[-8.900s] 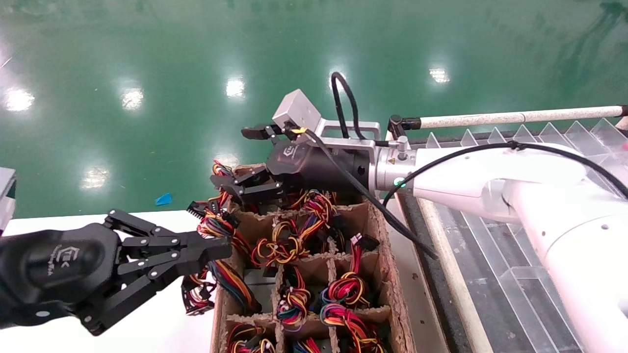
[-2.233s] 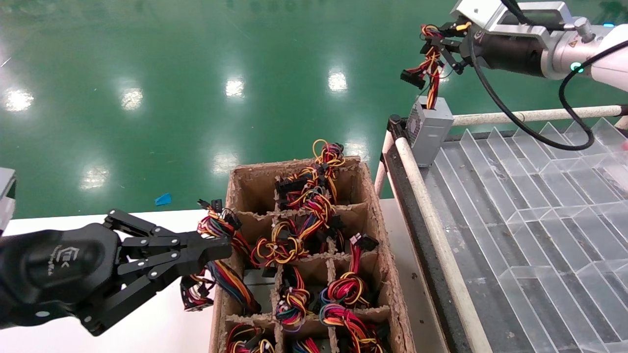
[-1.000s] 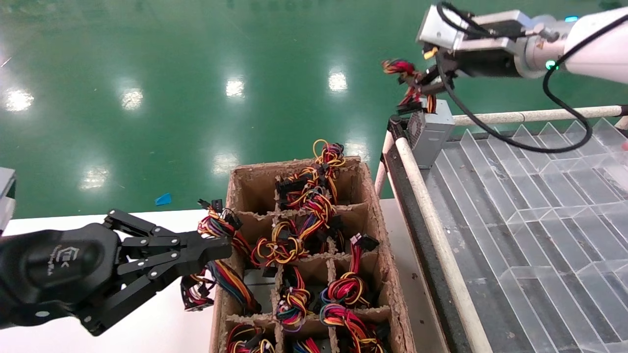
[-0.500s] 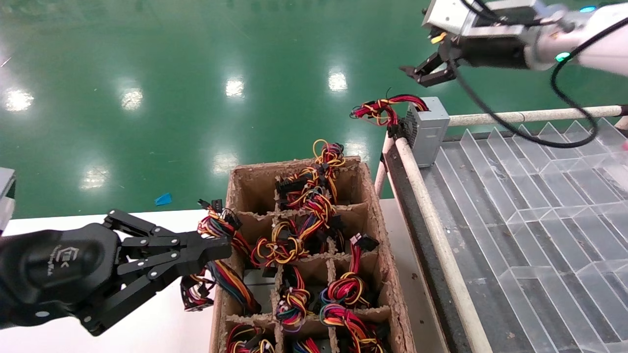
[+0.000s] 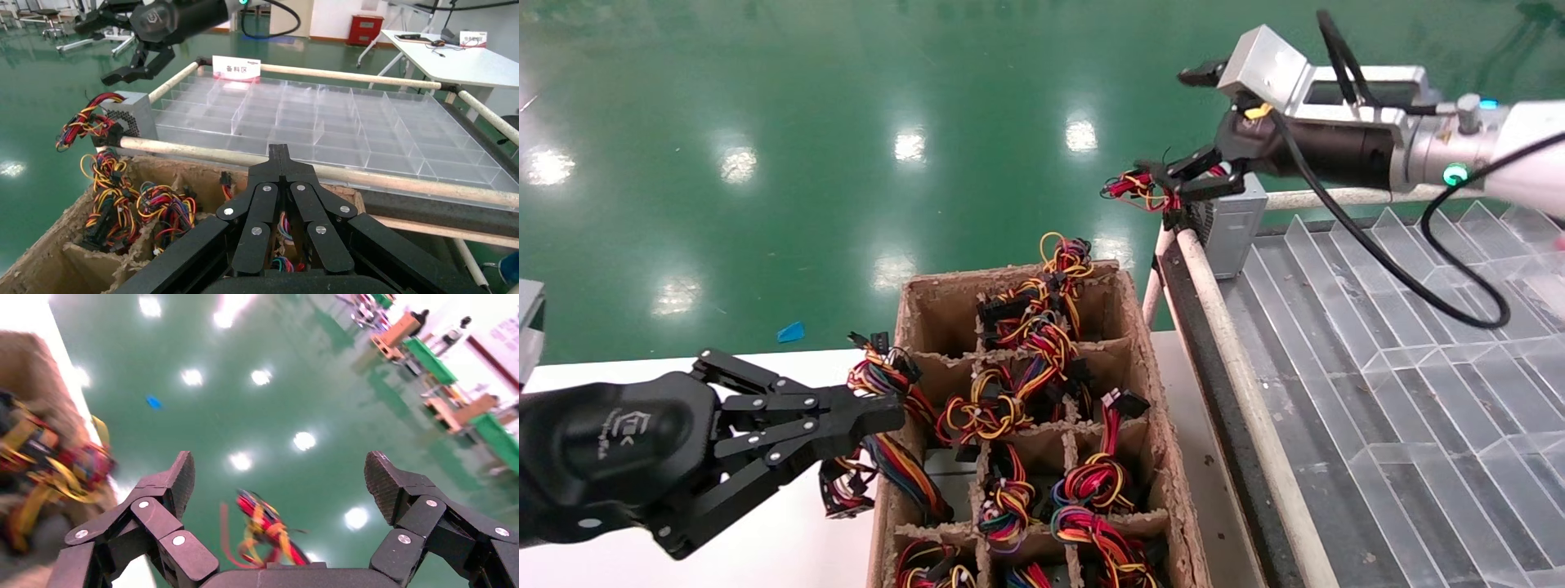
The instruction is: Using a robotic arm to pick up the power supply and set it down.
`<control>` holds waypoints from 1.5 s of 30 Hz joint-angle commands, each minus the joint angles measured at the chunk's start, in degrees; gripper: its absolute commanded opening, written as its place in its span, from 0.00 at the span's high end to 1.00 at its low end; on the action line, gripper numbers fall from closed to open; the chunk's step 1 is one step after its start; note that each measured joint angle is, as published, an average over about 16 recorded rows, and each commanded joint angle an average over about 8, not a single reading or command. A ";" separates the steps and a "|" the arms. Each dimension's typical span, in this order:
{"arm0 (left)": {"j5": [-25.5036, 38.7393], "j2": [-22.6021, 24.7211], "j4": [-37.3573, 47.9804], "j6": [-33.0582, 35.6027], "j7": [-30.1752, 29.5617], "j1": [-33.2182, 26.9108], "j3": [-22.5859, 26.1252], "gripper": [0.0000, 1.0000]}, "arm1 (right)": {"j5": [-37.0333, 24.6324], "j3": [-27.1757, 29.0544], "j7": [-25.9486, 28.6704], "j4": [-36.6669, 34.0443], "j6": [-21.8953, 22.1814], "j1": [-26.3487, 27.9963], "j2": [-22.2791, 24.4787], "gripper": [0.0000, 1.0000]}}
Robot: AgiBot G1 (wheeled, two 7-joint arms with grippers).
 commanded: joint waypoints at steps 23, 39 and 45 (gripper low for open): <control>0.00 0.00 0.00 0.00 0.00 0.00 0.00 0.00 | 7.06 17.28 19.24 28.39 -12.66 -22.90 12.56 0.00; 0.00 0.00 0.00 0.00 0.00 0.00 0.00 0.00 | 11.79 28.85 32.14 47.41 -21.14 -38.24 20.97 0.00; 0.00 0.00 0.00 0.00 0.00 0.00 0.00 0.00 | 13.43 32.91 36.67 54.08 -24.11 -43.61 23.92 0.00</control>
